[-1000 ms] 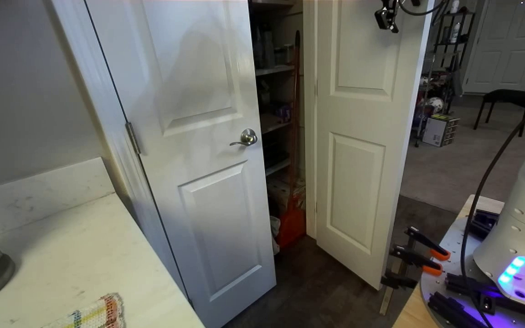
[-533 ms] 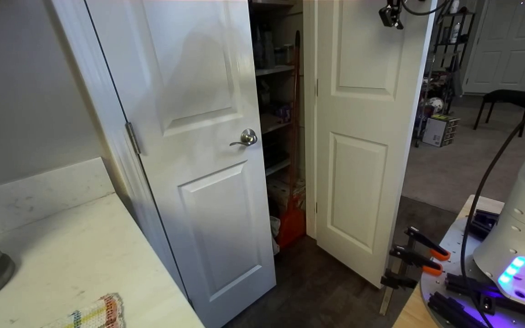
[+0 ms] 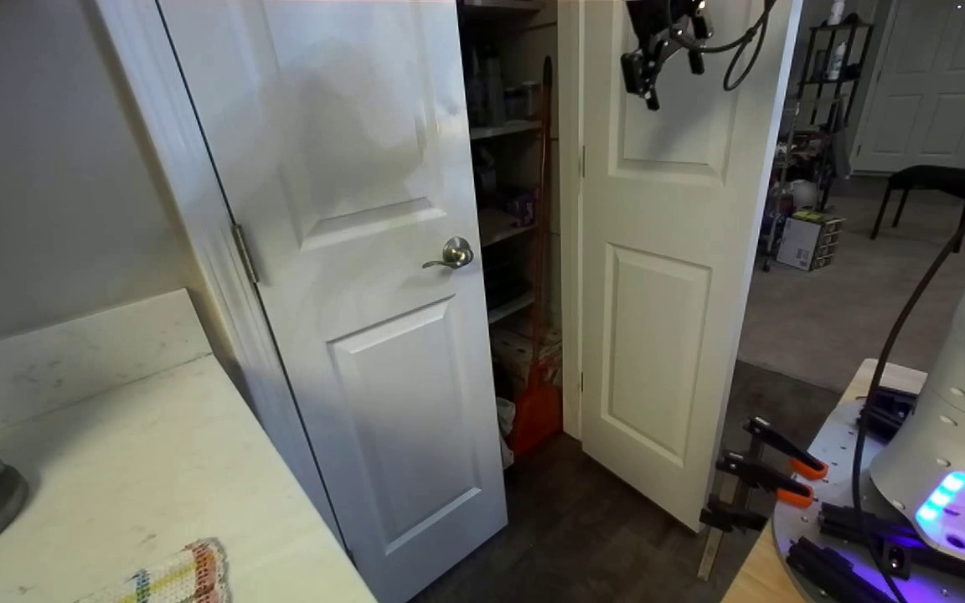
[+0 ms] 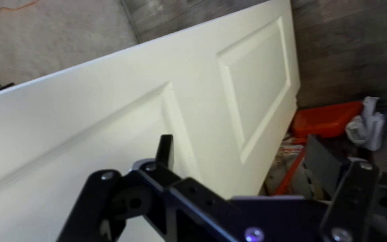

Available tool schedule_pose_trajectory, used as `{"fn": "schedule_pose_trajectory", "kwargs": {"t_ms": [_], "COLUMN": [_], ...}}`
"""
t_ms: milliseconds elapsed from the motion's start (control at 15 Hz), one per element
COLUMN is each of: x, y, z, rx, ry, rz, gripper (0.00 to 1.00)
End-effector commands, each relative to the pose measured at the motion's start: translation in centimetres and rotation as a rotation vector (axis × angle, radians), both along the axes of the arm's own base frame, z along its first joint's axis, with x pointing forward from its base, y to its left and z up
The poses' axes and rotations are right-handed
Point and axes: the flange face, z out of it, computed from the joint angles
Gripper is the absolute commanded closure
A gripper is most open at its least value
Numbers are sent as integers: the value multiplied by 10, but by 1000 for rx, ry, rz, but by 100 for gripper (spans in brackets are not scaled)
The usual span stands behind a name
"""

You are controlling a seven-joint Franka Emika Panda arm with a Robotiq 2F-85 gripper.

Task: Open the door on the right

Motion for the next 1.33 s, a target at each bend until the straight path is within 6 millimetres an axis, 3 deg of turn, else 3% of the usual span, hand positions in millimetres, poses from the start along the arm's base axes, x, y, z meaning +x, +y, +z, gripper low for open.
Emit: {"fn": "schedule_pose_trajectory", "kwargs": {"t_ms": [0, 267, 533, 1000, 1267], "x": [15, 33, 46, 48, 49], "y": [61, 115, 145, 151, 151], "z": [-16, -31, -54, -82, -81], "rx": [132, 209, 334, 442, 421], "ry": [-57, -111, -155, -160, -134], "rz": [50, 110, 124, 92, 113], "gripper": [0, 0, 0, 0, 0]}}
